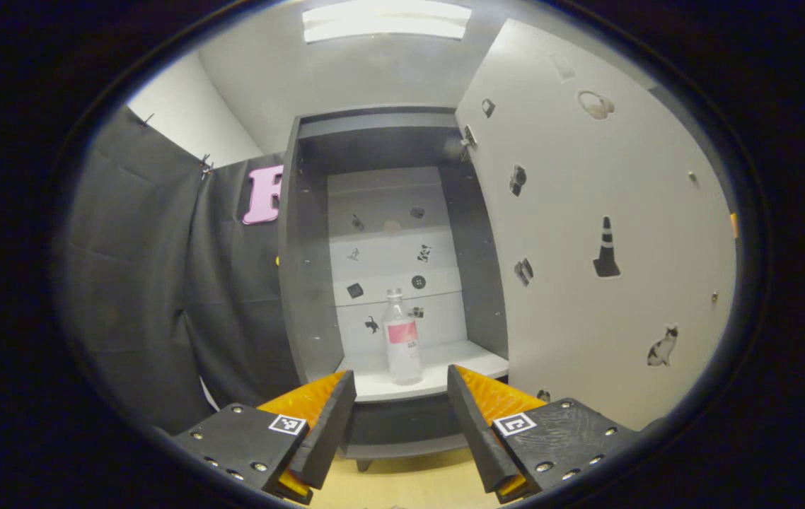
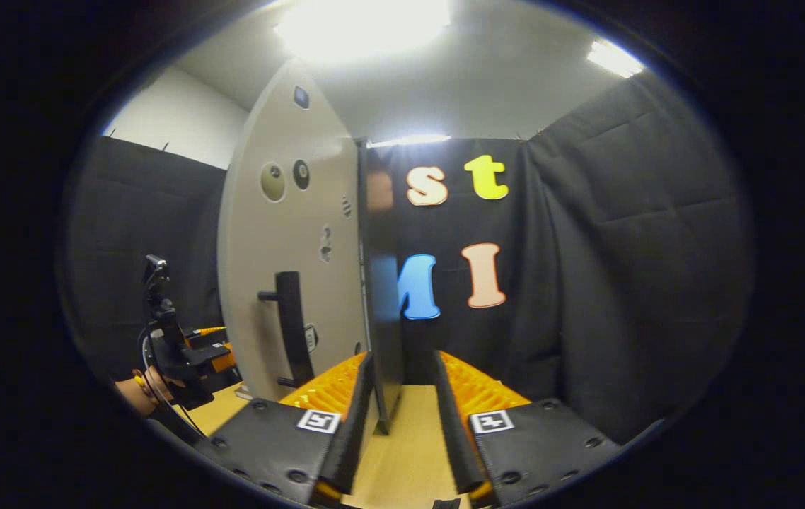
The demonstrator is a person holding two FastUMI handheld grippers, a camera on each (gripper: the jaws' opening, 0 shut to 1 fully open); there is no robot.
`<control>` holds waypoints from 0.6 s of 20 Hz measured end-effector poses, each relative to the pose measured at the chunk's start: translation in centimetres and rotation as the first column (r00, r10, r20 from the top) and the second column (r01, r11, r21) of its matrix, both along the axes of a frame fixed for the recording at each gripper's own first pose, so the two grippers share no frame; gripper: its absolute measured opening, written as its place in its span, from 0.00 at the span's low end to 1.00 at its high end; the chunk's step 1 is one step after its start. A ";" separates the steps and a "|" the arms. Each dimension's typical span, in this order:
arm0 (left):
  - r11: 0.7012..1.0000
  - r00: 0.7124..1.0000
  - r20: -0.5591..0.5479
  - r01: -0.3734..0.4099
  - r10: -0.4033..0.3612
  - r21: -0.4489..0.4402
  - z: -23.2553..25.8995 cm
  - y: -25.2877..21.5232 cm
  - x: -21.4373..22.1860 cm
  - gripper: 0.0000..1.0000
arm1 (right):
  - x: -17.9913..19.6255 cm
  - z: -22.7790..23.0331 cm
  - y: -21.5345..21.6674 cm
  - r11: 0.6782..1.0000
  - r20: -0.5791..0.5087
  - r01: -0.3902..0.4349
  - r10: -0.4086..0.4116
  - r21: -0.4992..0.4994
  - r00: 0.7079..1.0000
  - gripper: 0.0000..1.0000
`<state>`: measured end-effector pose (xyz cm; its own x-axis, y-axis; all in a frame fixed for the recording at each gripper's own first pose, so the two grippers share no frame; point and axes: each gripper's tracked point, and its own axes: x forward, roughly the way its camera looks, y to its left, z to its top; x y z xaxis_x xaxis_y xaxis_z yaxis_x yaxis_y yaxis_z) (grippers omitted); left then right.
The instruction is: Open the cabinet door with the right hand, grasp the bottle in the cabinet with the left hand and place it on the coaster, then close the cabinet door with the right hand.
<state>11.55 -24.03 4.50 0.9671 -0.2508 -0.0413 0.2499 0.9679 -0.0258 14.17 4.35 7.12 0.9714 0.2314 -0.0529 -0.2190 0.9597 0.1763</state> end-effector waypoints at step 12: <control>0.988 0.991 -0.043 0.126 -0.130 -0.085 -2.3 -3.0 16.1 0.80 | 3.5 -5.9 -5.6 0.926 -0.108 0.370 -0.377 -0.076 0.920 0.98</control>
